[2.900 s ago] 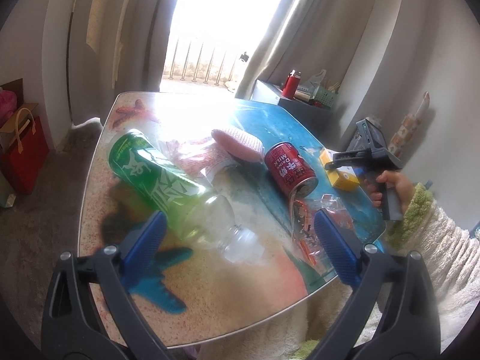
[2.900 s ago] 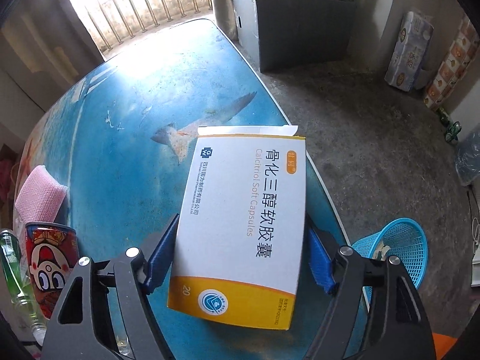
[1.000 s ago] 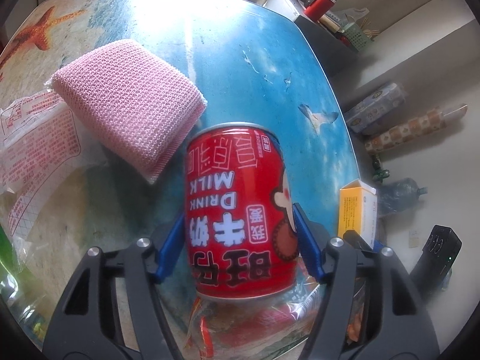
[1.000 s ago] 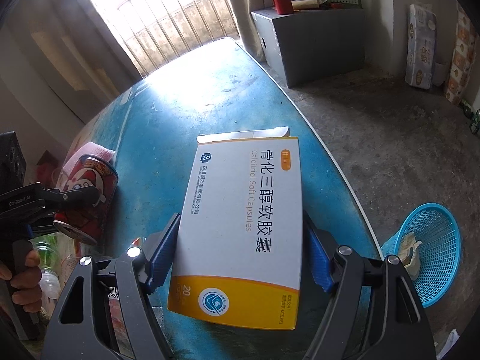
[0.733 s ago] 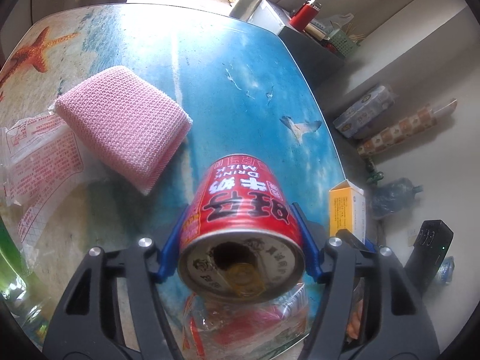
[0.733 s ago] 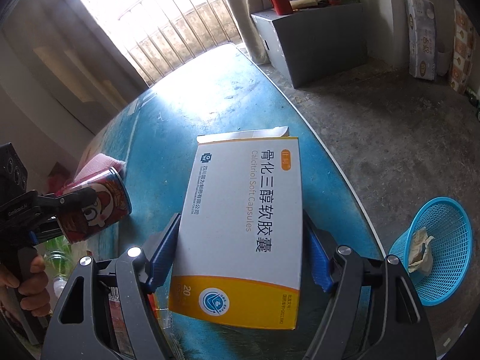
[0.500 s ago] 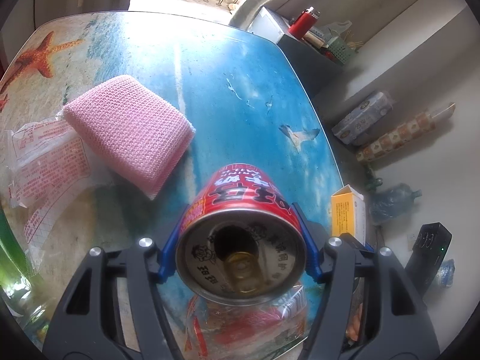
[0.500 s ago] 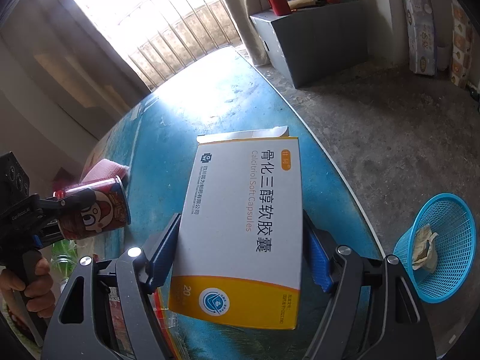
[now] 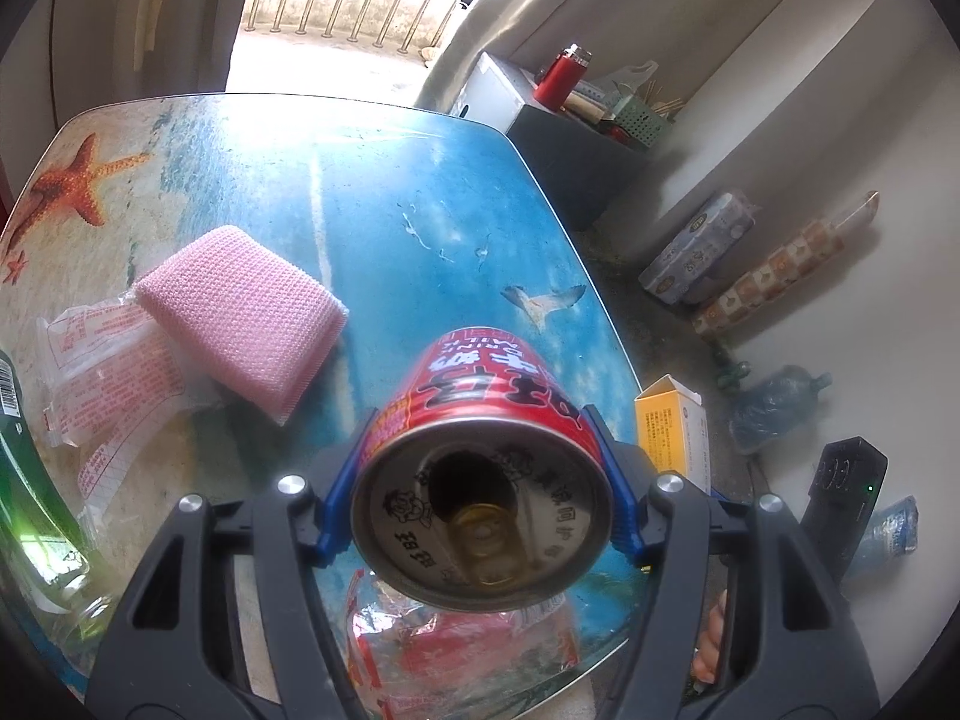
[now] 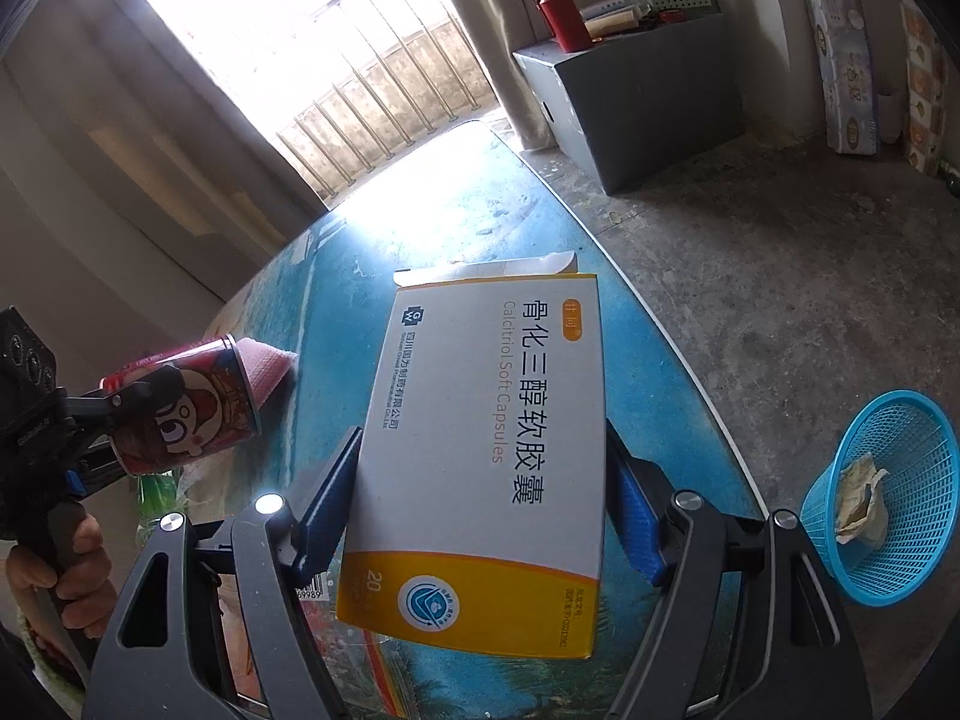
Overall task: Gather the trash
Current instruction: 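Grasp the red milk can with the left gripper and lift while the right holds the box, then carry the box and can over the blue wastebasket and open both grippers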
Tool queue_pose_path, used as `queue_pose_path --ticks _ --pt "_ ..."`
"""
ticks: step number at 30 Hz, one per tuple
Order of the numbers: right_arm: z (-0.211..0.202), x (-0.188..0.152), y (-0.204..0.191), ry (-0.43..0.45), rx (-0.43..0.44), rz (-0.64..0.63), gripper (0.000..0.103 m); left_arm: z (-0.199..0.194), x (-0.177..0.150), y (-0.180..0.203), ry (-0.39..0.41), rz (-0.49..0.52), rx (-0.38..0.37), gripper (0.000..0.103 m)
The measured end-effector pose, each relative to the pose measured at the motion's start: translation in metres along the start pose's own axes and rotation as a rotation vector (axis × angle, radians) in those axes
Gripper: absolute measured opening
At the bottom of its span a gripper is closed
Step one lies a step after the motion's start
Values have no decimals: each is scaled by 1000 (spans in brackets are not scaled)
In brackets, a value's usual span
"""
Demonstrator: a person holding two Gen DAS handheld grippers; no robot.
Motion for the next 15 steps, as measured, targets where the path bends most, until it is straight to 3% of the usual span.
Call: queue_pose_path --ticks 7,15 --pt "-25 -7 7 45 38 27 73 -7 -5 37 4 67 -33 62" --pt "-75 -27 50 137 39 120 73 12 -20 119 -66 215 -95 62"
Point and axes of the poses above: each gripper's, at about its wrist camera, not at the fingertips, and z roughly the way its jaws point, y to its right, x to its top, the point moved 7 cm from there along z, roughly the way its jaws point, and after that the axes turned 14 degrees about -y, right-handed, at the moved point
